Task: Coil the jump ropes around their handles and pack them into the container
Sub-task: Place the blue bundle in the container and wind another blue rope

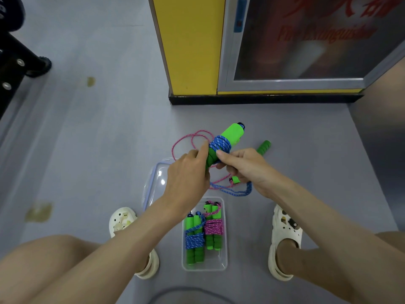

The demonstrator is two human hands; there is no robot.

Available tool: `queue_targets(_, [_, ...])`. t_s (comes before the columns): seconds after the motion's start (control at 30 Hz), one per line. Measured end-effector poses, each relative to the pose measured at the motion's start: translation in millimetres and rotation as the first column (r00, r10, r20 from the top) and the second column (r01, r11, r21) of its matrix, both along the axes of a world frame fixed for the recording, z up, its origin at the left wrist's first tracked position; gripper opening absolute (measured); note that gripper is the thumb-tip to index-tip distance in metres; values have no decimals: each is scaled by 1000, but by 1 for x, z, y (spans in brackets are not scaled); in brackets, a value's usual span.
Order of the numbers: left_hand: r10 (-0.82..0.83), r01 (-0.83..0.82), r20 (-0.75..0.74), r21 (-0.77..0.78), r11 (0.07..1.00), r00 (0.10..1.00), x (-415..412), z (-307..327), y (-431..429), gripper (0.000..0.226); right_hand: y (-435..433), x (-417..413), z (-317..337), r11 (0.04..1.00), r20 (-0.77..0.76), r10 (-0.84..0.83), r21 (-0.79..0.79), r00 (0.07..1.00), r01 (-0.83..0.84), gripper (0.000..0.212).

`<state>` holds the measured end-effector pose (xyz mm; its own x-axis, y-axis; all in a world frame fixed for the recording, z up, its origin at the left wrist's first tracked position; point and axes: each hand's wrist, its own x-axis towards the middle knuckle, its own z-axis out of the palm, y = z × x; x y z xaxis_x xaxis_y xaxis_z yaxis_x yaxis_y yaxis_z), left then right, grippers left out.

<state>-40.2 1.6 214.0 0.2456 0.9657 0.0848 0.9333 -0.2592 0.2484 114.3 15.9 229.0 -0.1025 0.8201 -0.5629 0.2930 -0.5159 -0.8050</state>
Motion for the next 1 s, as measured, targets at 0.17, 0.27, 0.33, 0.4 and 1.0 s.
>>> queue_targets(0.17, [-46,54,97,-82,995,994,5,-6,-2,62,-2,2,-1,997,116,17,73,993,-26,38])
queue_targets(0.27, [7,15,150,-148,989,989,5,-9,-1,50,0,0,-3,972,271,87,188,959,-141,27])
queue_targets(0.33, [-1,16,109,-141,990,994,5,-10,-1,53,0,-2,-4,948,394,102,240,913,-209,25])
queue_targets(0.4, [-14,30,111,-146,989,994,6,-10,-2,55,-1,-3,-5,929,509,76,277,858,-247,27])
queue_targets(1.0, [-6,21,124,-121,992,992,11,-3,-3,47,-11,-13,-8,847,794,-76,370,602,-381,22])
